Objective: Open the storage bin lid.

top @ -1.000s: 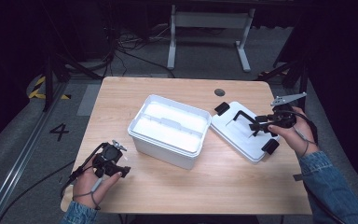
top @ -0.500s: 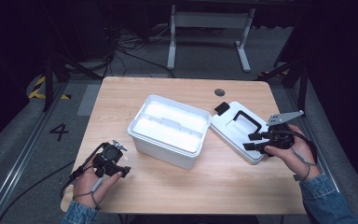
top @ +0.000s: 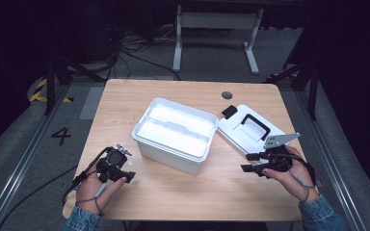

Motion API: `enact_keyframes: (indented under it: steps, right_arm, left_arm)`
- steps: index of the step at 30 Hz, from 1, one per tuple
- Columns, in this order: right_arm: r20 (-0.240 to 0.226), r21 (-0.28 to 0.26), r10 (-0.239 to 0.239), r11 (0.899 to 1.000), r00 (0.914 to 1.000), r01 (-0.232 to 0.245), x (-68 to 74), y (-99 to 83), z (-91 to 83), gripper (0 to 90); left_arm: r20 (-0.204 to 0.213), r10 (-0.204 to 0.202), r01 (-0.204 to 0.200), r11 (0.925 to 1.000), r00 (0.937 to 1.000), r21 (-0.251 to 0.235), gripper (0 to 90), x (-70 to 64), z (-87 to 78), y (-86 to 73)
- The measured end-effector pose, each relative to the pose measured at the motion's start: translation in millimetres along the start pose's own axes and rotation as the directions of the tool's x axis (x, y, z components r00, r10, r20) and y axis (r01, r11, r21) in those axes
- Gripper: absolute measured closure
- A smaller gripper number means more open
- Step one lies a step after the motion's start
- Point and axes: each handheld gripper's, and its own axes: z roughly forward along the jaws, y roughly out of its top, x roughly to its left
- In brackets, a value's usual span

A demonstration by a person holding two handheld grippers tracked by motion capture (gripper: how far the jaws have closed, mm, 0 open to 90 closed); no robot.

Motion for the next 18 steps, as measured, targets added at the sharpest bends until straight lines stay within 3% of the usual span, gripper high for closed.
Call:
enact_keyframes:
  steps: [2, 4, 7, 14, 18]
  right_arm:
    - [-0.007, -0.01, -0.001, 1.0, 1.0, 0.001, 1.3, -5.3, 5.7, 47.3]
    - [0.004, 0.033, -0.02, 0.999, 0.9998, 0.02, 3.4, -9.8, 12.9, 47.3]
    - [0.016, 0.036, -0.017, 0.999, 0.9997, 0.017, 4.5, -12.3, 16.0, 47.2]
    - [0.021, 0.019, -0.011, 1.0, 0.9997, 0.01, 6.5, -31.7, 38.0, 47.2]
    - [0.019, 0.012, -0.043, 0.999, 0.9989, 0.043, 8.1, -41.6, 55.6, 46.4]
  left_arm:
    - [-0.001, 0.001, -0.001, 1.0, 1.0, 0.001, 42.4, -0.2, 0.3, 0.1]
    - [0.006, -0.001, 0.001, 1.0, 1.0, 0.003, 42.4, -0.8, 0.7, 0.3]
    - [0.004, 0.005, -0.005, 1.0, 1.0, 0.006, 42.5, -1.1, 2.1, 0.8]
    - [0.016, 0.001, -0.001, 1.0, 0.9999, 0.002, 42.4, -1.4, 2.9, 1.0]
    - [0.016, 0.008, -0.007, 1.0, 0.9998, -0.002, 42.5, -1.0, 3.3, 1.4]
